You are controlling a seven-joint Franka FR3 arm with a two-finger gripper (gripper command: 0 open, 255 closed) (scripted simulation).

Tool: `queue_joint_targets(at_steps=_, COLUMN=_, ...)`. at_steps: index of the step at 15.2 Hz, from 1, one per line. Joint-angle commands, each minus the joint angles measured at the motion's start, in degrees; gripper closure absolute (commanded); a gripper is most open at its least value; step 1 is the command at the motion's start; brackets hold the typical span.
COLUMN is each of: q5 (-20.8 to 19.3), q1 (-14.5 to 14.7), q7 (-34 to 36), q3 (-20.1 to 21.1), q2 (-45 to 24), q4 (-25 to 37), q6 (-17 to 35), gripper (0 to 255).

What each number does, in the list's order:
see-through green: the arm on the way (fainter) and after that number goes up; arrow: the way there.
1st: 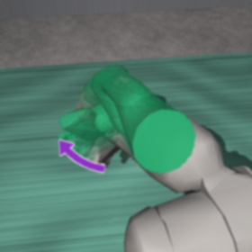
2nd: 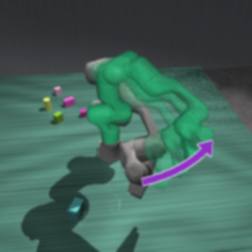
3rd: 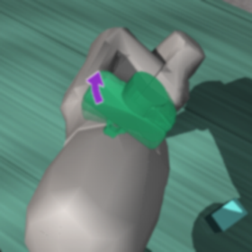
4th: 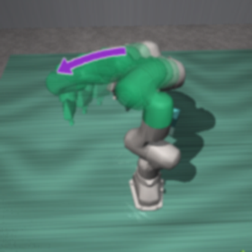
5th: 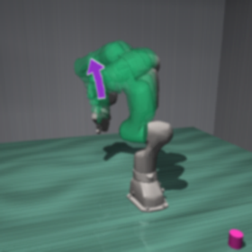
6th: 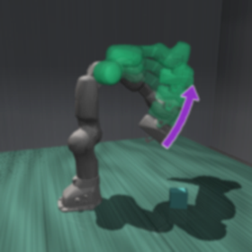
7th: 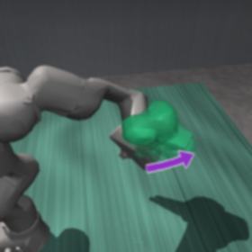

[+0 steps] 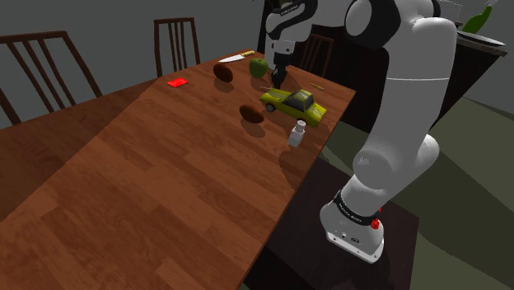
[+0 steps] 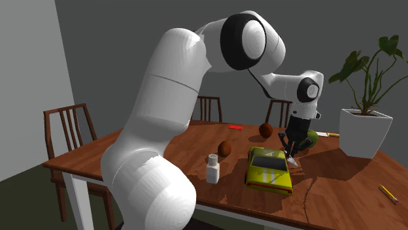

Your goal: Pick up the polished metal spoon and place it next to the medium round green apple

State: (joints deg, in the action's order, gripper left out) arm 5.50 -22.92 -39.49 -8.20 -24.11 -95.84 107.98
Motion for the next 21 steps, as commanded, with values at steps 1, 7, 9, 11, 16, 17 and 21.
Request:
queue_joint_targets(at_steps=1, q5=0.03, q1=0.04, q7=-0.01, q3=0.05, q2=-0.03, q4=-0.11, q6=0.02, gripper=255)
queue_joint_targets(at_steps=7, q5=0.03, q1=0.04, q7=-0.02, q3=0.04, q2=0.03, q4=-0.2, q6=0.05, gripper=0)
queue_joint_targets(at_steps=9, q5=0.03, q1=0.05, q7=-0.01, q3=0.05, q2=0.03, q4=-0.18, q6=0.03, gripper=0)
queue_joint_targets(at_steps=11, q5=-0.05, q1=-0.02, q7=0.06, q3=-0.01, q2=0.19, q4=1.52, q6=-1.82, gripper=0)
queue_joint_targets(at_steps=16, q5=-0.23, q1=-0.26, q7=0.22, q3=-0.13, q2=0.4, q4=6.6, q6=-7.11, gripper=0)
queue_joint_targets(at_steps=17, q5=-0.23, q1=-0.26, q7=0.22, q3=-0.13, q2=0.39, q4=6.62, q6=-7.11, gripper=0)
queue_joint_targets(at_steps=21, q5=-0.23, q1=-0.26, q7=0.22, q3=-0.13, q2=0.39, q4=6.62, q6=-7.11, gripper=0)
